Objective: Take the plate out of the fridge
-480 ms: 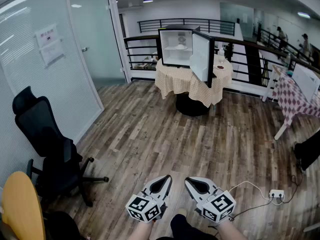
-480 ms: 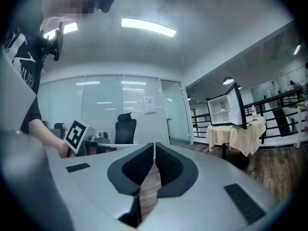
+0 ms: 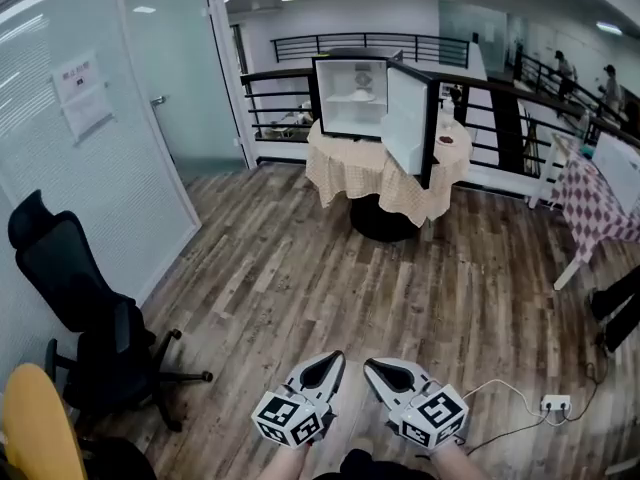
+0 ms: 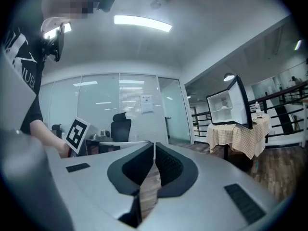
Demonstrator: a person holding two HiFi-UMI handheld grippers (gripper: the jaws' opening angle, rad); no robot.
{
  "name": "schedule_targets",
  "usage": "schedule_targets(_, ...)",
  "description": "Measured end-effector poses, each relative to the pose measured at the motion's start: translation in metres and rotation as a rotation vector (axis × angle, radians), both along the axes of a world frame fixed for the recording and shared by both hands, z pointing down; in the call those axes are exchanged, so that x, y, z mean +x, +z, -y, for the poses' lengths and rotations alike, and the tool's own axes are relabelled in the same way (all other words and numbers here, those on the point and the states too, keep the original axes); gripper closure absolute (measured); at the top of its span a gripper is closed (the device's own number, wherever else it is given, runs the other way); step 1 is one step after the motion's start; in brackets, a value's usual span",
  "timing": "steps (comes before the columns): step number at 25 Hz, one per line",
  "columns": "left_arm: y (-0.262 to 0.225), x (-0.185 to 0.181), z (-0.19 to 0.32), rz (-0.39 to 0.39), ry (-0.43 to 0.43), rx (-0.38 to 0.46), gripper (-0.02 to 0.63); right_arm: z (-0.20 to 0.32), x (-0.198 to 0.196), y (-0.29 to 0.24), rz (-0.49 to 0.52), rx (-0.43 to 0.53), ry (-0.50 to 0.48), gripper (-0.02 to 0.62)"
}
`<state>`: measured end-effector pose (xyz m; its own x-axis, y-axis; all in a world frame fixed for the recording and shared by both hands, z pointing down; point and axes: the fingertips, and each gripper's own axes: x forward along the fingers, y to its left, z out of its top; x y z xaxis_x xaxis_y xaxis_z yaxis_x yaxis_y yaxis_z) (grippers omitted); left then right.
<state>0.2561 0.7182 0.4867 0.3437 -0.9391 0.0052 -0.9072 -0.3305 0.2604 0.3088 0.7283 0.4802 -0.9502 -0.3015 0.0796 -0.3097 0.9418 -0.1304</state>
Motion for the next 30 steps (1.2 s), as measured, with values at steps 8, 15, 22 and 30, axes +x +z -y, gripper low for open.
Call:
schedule_targets(8,-0.005,-0.023,0.051,0.007,-0.002,0.009,0.598,0.052,-0.020,0.000,0.019,-0.014,0.008,0.555)
schedule_targets(15,-0.001,-0.031,0.079,-0.026,-0.019,0.004,0.598,0.081,-0.021,-0.001,0.045,-0.002,0.041,0.555)
schedule_targets(22,0.001,-0.047,0.103,-0.011,-0.031,-0.026,0.598,0.109,-0.040,0.004,0.054,-0.063,0.029,0.555)
schedule_targets(30,0.005,-0.089,0.170,-0.049,-0.049,-0.029,0.598,0.174,-0.082,0.000,0.030,-0.045,0.014,0.555)
